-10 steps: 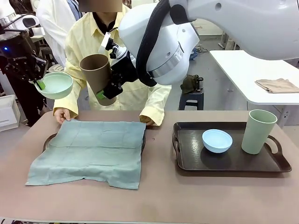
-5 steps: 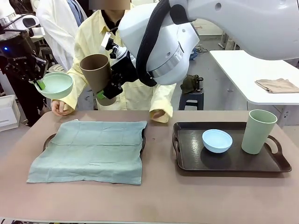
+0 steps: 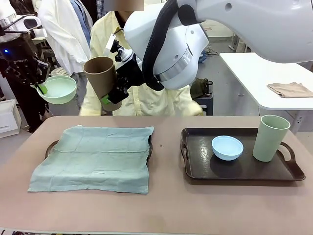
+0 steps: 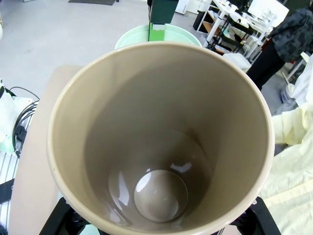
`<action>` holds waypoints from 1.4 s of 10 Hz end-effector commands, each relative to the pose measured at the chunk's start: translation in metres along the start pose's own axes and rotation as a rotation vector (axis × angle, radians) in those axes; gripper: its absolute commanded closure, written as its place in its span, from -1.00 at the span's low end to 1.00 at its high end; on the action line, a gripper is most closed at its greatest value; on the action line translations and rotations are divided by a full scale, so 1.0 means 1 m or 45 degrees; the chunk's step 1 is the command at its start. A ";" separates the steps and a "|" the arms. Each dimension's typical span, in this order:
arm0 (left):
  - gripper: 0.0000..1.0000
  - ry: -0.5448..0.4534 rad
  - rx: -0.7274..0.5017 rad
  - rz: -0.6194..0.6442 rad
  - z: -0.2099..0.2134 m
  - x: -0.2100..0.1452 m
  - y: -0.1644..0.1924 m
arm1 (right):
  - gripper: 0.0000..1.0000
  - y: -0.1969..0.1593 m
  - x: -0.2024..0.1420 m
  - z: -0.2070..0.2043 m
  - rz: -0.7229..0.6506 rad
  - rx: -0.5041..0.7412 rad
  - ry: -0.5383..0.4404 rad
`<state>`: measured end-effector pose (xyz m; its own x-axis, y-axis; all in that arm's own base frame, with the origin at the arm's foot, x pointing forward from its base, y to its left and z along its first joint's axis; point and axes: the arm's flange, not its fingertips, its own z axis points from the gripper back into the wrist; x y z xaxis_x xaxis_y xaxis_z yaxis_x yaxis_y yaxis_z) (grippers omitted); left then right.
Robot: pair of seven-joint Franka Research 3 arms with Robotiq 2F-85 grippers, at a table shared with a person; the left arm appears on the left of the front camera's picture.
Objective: Set up a tray with a mat and arrange the tableware.
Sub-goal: Place the Picnic Bowl and Reusable plastic cup back onto the Handle tray in front of the human's position.
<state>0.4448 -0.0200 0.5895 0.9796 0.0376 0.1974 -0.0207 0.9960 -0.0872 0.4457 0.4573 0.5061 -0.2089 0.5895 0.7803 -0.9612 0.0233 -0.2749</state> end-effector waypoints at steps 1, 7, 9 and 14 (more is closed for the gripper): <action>1.00 -0.014 0.010 -0.004 0.000 0.000 0.000 | 0.85 0.000 0.001 0.001 -0.012 -0.003 -0.009; 0.91 0.100 -0.161 0.030 -0.049 0.008 0.011 | -0.64 0.005 -0.049 -0.034 -0.098 0.144 -0.166; 0.91 0.184 -0.155 0.030 -0.088 0.004 0.017 | -0.64 0.012 -0.078 -0.053 -0.154 0.165 -0.188; 0.91 0.304 -0.073 0.048 -0.175 -0.007 0.028 | -0.64 0.027 -0.136 -0.092 -0.244 0.255 -0.122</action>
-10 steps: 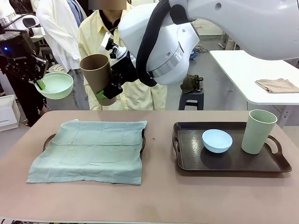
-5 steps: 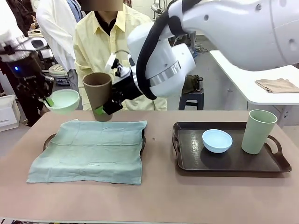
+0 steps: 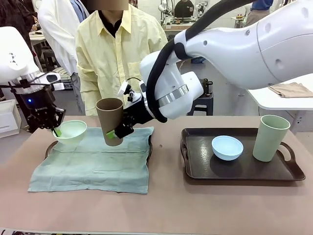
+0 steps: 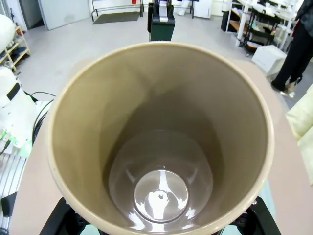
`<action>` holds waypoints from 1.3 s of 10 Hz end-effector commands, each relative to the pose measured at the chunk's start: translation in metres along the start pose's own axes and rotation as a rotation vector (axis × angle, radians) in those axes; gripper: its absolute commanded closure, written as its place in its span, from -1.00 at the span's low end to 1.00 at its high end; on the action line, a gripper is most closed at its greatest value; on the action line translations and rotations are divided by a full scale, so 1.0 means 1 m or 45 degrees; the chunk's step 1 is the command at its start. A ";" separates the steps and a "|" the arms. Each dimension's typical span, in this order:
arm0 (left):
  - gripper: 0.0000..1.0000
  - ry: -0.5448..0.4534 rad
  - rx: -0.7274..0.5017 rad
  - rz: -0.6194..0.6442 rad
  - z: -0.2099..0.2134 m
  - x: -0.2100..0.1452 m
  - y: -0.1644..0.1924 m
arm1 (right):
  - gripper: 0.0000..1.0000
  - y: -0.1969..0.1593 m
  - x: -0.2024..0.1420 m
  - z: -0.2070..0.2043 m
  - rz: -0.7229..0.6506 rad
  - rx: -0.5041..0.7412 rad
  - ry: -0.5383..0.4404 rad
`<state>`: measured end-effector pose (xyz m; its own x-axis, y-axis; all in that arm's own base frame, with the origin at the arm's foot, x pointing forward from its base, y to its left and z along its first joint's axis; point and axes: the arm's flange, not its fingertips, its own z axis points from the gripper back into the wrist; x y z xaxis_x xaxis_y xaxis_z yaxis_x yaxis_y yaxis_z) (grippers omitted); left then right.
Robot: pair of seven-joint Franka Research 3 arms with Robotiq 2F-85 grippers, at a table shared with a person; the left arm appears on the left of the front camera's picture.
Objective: Set up a tray with a mat and arrange the tableware.
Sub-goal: Place the Picnic Bowl and Reusable plastic cup back onto the Handle tray in front of the human's position.
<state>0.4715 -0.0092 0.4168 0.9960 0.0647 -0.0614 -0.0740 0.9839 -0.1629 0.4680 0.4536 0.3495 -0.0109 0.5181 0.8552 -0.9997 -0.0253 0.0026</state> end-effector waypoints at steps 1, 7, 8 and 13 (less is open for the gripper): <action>0.91 -0.014 0.009 -0.026 -0.006 0.003 0.003 | -0.64 -0.001 -0.016 -0.008 -0.004 0.005 0.022; 0.91 -0.007 -0.004 -0.032 -0.014 0.010 0.003 | -0.64 -0.006 -0.016 -0.006 0.015 0.012 -0.030; 0.91 -0.045 -0.050 -0.040 -0.023 0.015 0.004 | -0.64 -0.008 -0.025 -0.008 0.014 0.031 -0.051; 0.91 -0.172 -0.096 -0.131 -0.051 0.026 -0.003 | -0.64 -0.015 -0.036 -0.019 0.044 0.024 -0.045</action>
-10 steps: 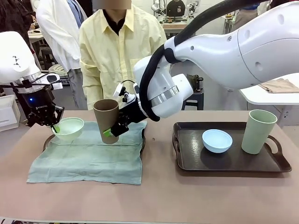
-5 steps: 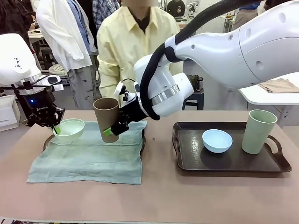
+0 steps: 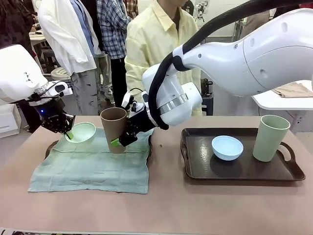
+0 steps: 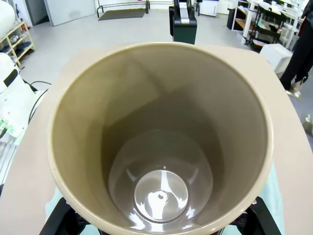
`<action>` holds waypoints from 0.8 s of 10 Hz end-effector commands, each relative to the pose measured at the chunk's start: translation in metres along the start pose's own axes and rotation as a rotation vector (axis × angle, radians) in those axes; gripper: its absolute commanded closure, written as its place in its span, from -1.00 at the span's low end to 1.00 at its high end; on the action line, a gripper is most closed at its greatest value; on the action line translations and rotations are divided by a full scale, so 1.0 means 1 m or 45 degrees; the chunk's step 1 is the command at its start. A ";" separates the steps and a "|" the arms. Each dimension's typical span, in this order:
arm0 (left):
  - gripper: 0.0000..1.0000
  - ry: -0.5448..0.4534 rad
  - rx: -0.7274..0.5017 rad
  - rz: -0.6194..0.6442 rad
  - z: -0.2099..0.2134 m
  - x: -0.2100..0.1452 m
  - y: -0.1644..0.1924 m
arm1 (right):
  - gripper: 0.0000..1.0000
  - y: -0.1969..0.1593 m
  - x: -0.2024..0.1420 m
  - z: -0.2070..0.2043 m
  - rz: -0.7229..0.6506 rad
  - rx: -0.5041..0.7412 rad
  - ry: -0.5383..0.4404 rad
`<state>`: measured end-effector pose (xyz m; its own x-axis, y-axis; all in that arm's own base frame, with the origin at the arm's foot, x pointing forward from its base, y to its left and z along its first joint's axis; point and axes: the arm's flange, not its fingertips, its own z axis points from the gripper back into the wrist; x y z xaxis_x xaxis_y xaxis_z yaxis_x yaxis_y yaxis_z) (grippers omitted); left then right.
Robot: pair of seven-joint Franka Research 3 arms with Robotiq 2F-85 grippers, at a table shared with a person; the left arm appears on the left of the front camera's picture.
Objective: Set up a tray with a mat and arrange the tableware.
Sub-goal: Place the Picnic Bowl and Reusable plastic cup back onto the Handle tray in front of the human's position.
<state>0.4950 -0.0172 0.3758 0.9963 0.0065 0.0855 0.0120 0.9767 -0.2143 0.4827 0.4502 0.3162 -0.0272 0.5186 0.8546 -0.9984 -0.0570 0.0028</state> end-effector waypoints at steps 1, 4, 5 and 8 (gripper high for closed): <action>0.91 0.020 -0.024 -0.009 -0.016 0.002 0.001 | -0.64 -0.003 -0.010 -0.007 0.019 -0.010 -0.048; 0.91 0.042 -0.024 0.014 -0.025 0.006 0.004 | -0.64 -0.009 -0.023 -0.016 0.013 0.007 -0.060; 0.91 0.046 -0.023 0.016 -0.027 0.006 0.005 | -0.64 -0.010 -0.028 -0.019 0.007 0.010 -0.057; -0.29 0.058 -0.017 0.017 -0.030 0.007 0.003 | -1.00 -0.011 -0.033 -0.021 -0.005 0.019 -0.052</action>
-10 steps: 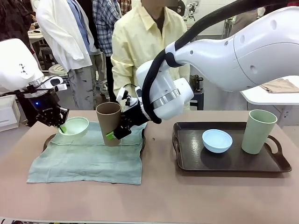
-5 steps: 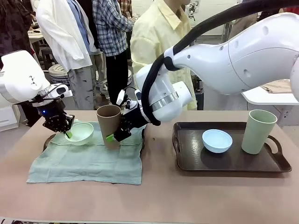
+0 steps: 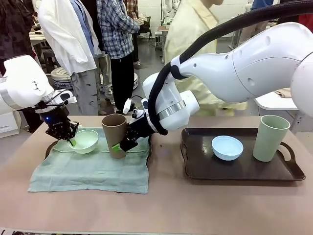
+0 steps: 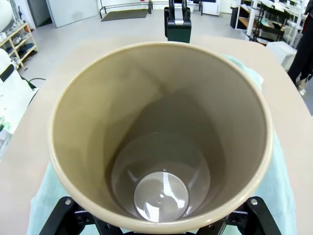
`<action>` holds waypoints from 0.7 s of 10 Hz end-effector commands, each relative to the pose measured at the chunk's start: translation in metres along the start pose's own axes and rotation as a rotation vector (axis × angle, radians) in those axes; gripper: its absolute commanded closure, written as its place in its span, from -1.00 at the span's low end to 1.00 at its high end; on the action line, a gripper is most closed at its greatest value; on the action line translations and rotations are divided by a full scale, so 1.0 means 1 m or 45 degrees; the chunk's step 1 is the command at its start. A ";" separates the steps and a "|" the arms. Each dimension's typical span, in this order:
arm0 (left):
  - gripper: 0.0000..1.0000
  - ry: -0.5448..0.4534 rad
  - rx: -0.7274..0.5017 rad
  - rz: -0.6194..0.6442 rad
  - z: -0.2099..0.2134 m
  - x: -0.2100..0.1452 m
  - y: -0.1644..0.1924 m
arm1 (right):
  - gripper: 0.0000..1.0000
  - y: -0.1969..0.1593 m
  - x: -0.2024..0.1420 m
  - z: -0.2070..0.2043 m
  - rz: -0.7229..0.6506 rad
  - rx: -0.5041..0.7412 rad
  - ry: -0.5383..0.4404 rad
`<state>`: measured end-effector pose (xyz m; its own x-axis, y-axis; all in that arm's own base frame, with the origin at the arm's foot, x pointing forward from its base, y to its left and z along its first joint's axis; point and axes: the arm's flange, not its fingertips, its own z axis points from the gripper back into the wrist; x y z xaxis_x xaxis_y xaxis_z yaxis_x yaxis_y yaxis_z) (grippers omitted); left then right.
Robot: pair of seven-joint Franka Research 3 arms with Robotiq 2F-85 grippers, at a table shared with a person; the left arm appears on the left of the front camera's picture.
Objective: Set up a tray with a mat and arrange the tableware.
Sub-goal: Place the Picnic Bowl and Reusable plastic cup back onto the Handle tray in front of the human's position.
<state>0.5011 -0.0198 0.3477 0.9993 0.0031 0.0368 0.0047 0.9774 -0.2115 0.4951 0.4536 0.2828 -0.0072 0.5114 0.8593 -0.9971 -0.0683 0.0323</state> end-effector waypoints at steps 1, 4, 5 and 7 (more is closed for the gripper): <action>-0.29 0.011 -0.012 0.020 -0.002 0.004 -0.001 | -1.00 0.003 -0.004 0.000 0.020 -0.014 -0.027; -1.00 0.050 0.036 0.052 0.002 0.004 0.001 | -1.00 0.012 0.006 0.009 -0.044 -0.039 0.183; -0.76 0.057 0.050 0.056 0.005 0.003 0.005 | -1.00 0.016 0.008 0.016 -0.083 -0.057 0.287; -1.00 0.054 0.061 0.051 0.015 -0.001 0.010 | -1.00 0.022 0.006 0.032 -0.174 -0.104 0.435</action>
<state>0.5000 -0.0092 0.3503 0.9996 0.0276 -0.0009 -0.0273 0.9822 -0.1858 0.4791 0.4328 0.2934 0.0609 0.7097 0.7019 -0.9981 0.0379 0.0483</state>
